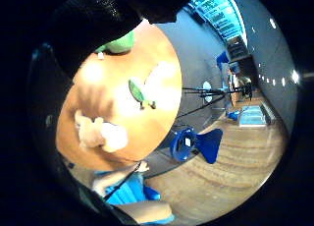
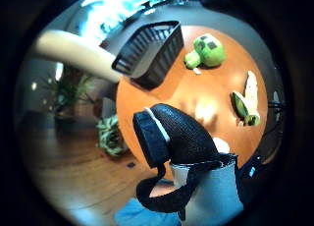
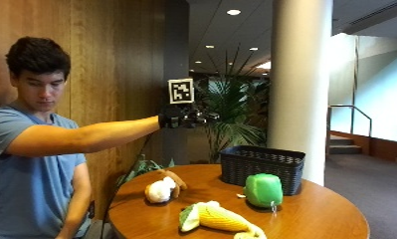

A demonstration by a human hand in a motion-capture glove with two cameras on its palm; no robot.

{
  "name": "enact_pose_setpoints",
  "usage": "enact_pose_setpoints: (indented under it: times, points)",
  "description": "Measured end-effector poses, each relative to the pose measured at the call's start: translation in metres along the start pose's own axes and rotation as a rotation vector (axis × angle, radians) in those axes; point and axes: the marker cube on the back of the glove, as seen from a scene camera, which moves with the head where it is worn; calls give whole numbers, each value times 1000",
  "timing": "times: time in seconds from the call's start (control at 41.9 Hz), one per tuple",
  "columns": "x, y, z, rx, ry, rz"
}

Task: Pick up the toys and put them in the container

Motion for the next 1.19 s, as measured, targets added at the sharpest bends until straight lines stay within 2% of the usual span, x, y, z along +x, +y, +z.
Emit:
enact_pose_setpoints:
  times: [0.239,0.501,0.764,0.812,0.907,0.979,1.074,1.194]
  points:
    - [-2,0,-1,0,-17,-8]
    - [13,6,3,-4,65,-134]
    - [24,16,10,-43,76,-29]
    - [25,21,12,-55,45,-10]
    - [28,40,23,-86,25,-96]
    - [26,50,34,-100,43,-54]
    - [31,67,50,-125,72,-148]
    - [28,87,76,-152,87,-152]
